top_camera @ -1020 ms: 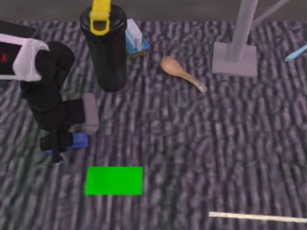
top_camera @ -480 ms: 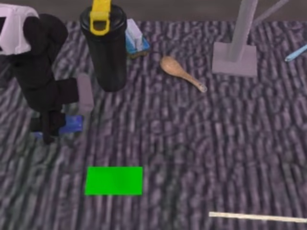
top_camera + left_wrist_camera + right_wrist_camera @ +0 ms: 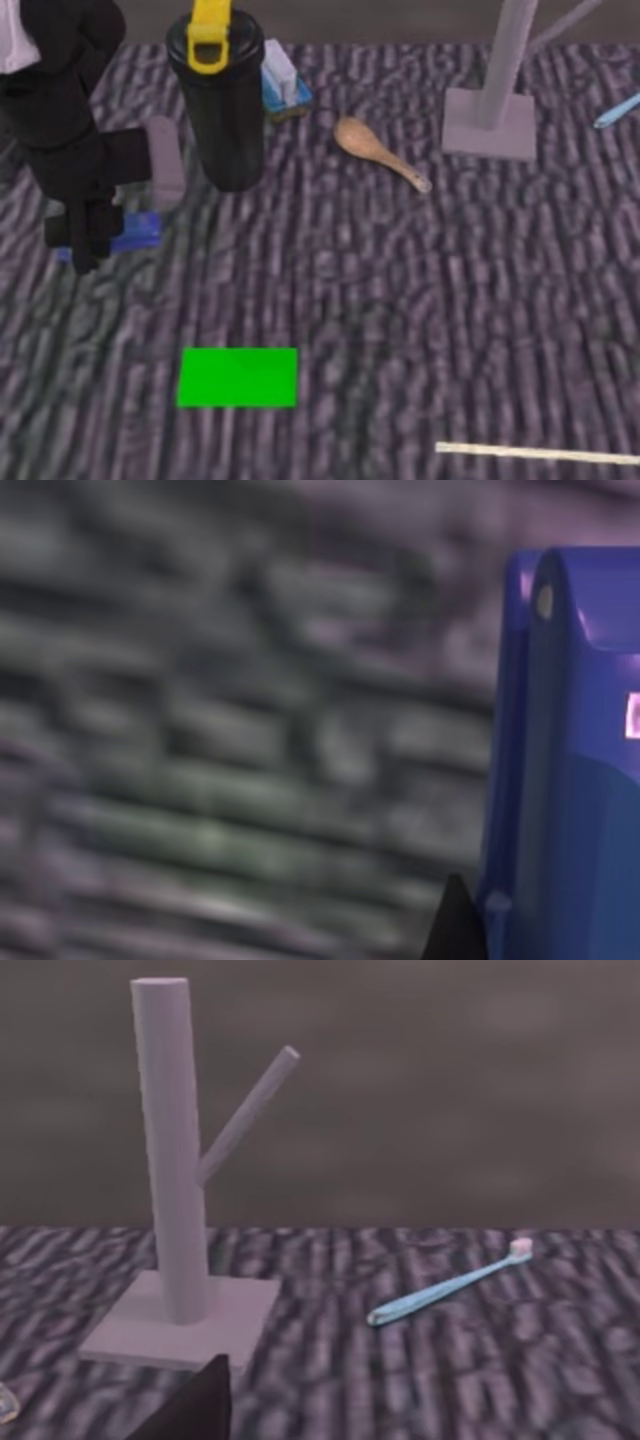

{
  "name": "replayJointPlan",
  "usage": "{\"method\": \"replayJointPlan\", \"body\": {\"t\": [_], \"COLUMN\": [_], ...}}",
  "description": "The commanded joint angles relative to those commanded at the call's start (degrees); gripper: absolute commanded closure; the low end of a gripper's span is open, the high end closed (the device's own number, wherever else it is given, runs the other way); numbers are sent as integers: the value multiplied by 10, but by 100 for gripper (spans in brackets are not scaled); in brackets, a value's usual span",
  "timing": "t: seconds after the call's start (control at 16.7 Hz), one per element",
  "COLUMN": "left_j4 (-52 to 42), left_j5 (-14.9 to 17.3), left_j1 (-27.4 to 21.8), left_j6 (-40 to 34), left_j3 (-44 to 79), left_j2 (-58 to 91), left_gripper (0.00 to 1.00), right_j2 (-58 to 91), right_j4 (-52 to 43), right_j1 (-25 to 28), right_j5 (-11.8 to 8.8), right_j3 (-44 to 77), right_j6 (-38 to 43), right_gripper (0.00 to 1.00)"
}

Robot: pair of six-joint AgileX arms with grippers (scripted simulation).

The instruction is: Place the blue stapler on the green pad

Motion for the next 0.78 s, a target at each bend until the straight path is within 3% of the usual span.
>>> {"method": "replayJointPlan", "body": {"t": [0.18, 0.36, 0.54, 0.78], "left_j4": [-5, -22, -44, -79], "left_j5": [-3, -13, -27, -45], "left_j1": [-4, -17, -35, -64], "left_j6": [-16, -85, -209, -460], "left_j3": [2, 11, 20, 26], "left_j2": [1, 5, 9, 14], "left_gripper": [100, 100, 100, 100], "right_j2": [0, 0, 0, 0], "right_j4": [0, 0, 0, 0], "right_j1": [0, 0, 0, 0], "right_j5": [0, 0, 0, 0], "right_j3": [0, 0, 0, 0], "right_j6": [0, 0, 0, 0], "right_gripper": [0, 0, 0, 0]}}
